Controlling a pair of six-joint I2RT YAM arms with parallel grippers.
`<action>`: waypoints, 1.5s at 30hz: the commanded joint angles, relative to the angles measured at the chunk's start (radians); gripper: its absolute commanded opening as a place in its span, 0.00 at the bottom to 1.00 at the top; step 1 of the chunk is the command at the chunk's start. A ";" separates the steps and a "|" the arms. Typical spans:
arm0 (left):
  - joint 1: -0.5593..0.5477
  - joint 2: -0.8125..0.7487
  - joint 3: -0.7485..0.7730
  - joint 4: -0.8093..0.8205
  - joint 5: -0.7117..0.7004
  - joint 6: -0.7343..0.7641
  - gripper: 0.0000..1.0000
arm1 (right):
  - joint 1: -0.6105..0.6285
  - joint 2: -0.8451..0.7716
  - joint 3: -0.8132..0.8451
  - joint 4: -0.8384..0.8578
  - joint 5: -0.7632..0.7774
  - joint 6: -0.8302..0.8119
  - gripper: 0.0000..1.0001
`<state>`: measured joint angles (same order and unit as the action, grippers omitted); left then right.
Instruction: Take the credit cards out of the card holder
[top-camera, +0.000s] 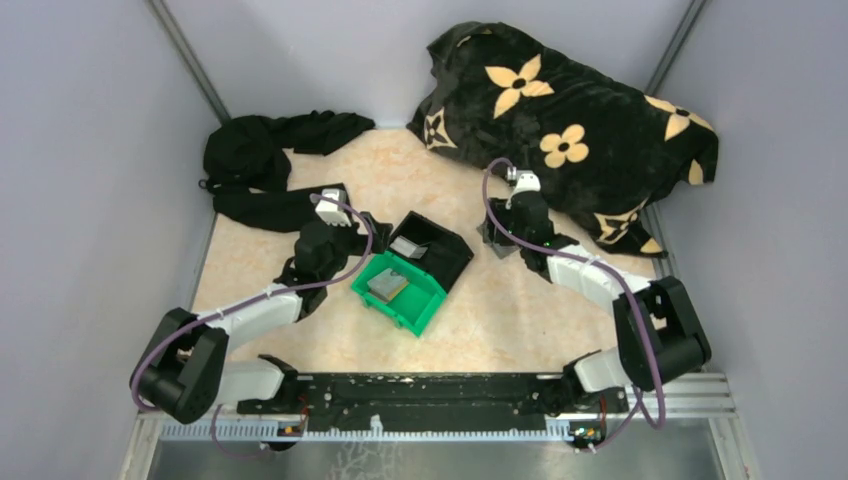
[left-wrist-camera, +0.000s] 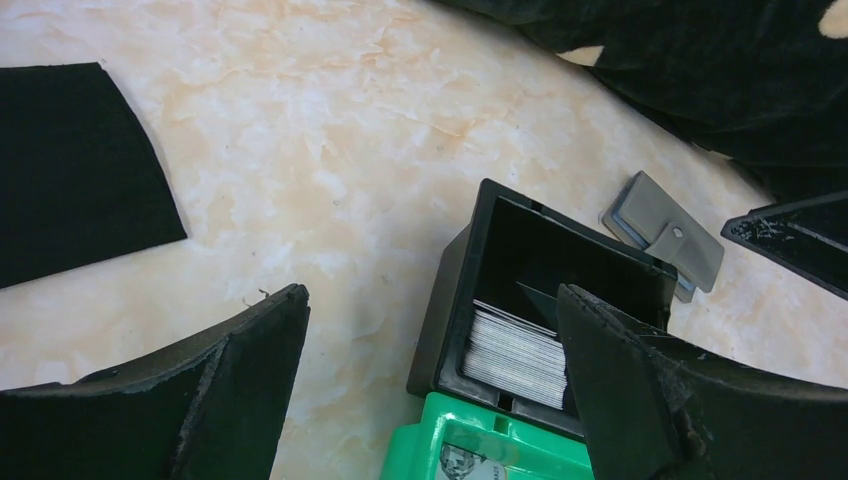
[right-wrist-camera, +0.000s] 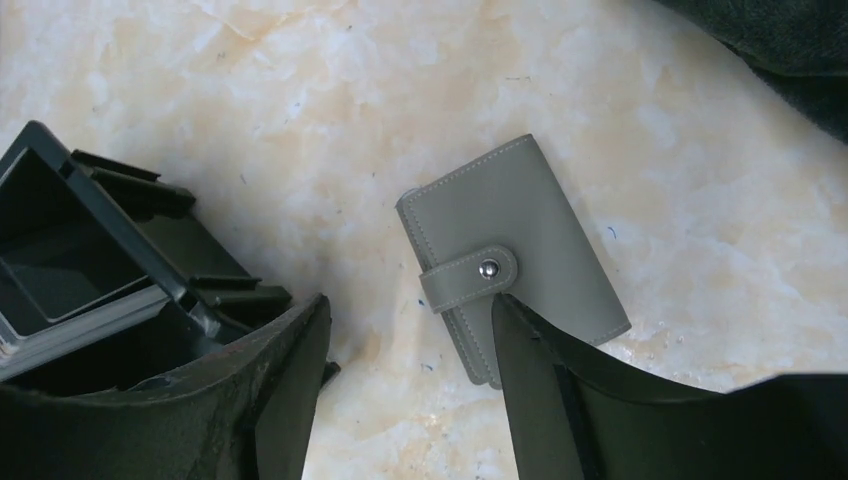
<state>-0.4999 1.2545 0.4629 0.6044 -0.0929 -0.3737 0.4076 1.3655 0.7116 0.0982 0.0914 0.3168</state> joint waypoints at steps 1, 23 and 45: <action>-0.006 0.006 -0.001 0.011 -0.024 -0.013 0.99 | -0.003 0.037 0.109 0.049 0.009 -0.022 0.67; -0.005 0.049 0.027 -0.030 -0.053 -0.038 0.99 | 0.001 0.112 0.135 -0.027 0.098 -0.028 0.82; -0.007 0.091 0.050 -0.057 0.007 -0.043 0.99 | 0.025 0.527 0.439 -0.279 0.254 -0.210 0.66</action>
<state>-0.4999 1.3369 0.4900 0.5392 -0.1291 -0.4007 0.4255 1.8900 1.1439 -0.1017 0.3107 0.1246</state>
